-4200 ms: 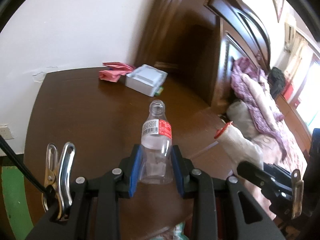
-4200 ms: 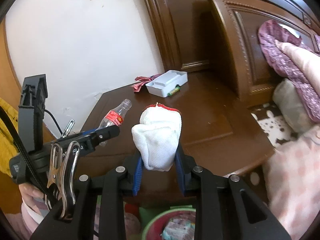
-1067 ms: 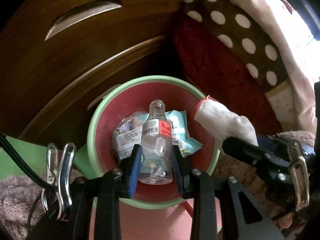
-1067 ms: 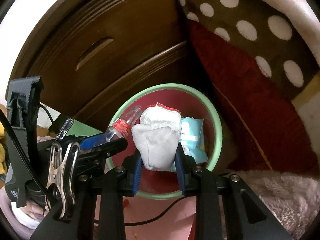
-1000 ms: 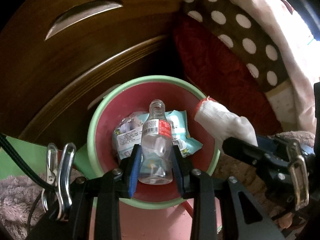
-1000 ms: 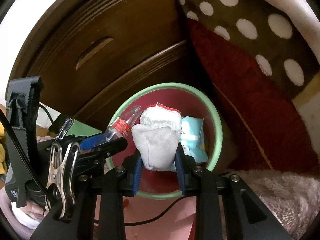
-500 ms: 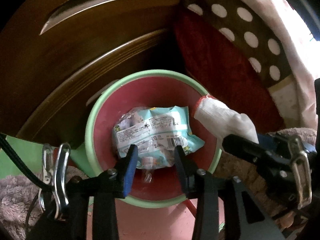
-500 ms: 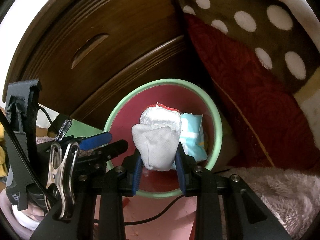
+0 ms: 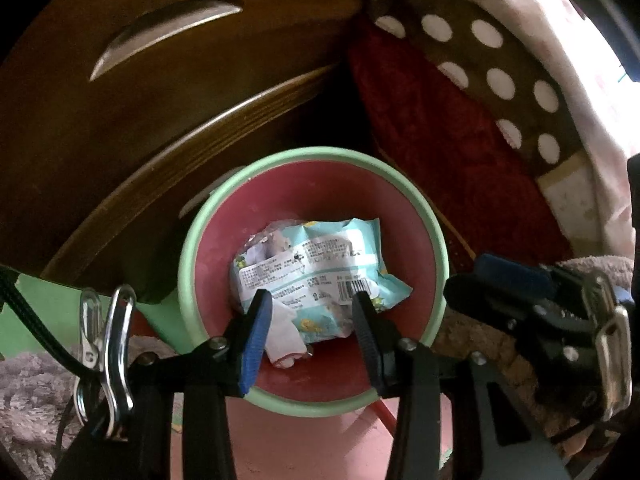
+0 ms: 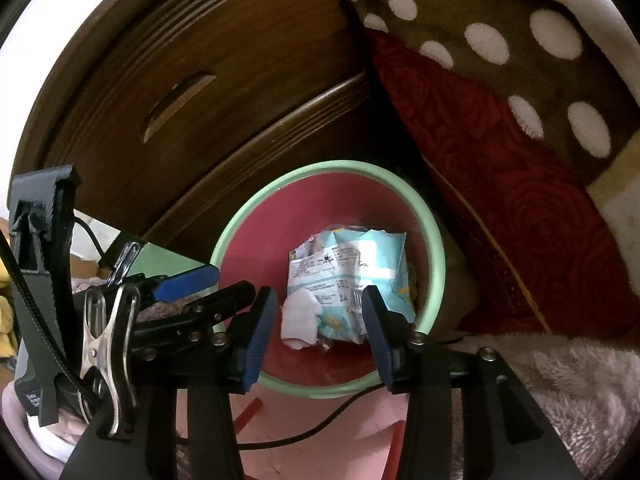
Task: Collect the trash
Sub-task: 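Raise both open tools from the bucket back toward the nightstand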
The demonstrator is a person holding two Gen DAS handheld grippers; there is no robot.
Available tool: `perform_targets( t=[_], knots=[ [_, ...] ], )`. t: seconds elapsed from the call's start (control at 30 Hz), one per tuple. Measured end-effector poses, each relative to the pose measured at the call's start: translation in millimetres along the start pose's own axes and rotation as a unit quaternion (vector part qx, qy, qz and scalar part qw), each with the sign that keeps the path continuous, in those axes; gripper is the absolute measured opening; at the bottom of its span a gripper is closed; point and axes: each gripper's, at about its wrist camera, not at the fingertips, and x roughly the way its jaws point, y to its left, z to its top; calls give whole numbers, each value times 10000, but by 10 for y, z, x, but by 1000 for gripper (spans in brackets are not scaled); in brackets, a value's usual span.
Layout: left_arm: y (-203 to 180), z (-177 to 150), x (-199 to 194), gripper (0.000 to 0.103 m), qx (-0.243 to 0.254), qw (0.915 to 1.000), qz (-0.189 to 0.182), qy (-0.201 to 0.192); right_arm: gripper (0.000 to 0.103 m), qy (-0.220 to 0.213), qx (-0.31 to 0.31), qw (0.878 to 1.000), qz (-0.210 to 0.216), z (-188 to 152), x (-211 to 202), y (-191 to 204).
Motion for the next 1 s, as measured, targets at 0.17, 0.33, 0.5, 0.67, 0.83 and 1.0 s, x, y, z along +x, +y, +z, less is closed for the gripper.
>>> perform_targets(
  t=[0.17, 0.33, 0.5, 0.67, 0.83, 1.0],
  knots=[
    [-47, -21, -159, 44, 92, 9998, 18, -147, 45, -152, 26, 9998, 81, -43, -77, 10],
    [-114, -28, -332, 44, 137, 9995, 4, -282, 45, -428, 5, 9989, 173, -78, -226, 27],
    [-218, -42, -568, 44, 260, 9985, -7, -483, 45, -772, -79, 9967, 247, -121, -407, 86],
    [-316, -62, -840, 44, 342, 9967, 13, -739, 45, -1010, -147, 9938, 441, -170, -626, 160],
    [-353, -66, -1081, 44, 330, 9945, -39, -998, 45, -1245, -130, 9899, 667, -198, -847, 214],
    [-284, -75, -1280, 44, 196, 9925, -96, -1201, 45, -1480, -188, 9856, 797, -186, -1057, 285]
  ],
)
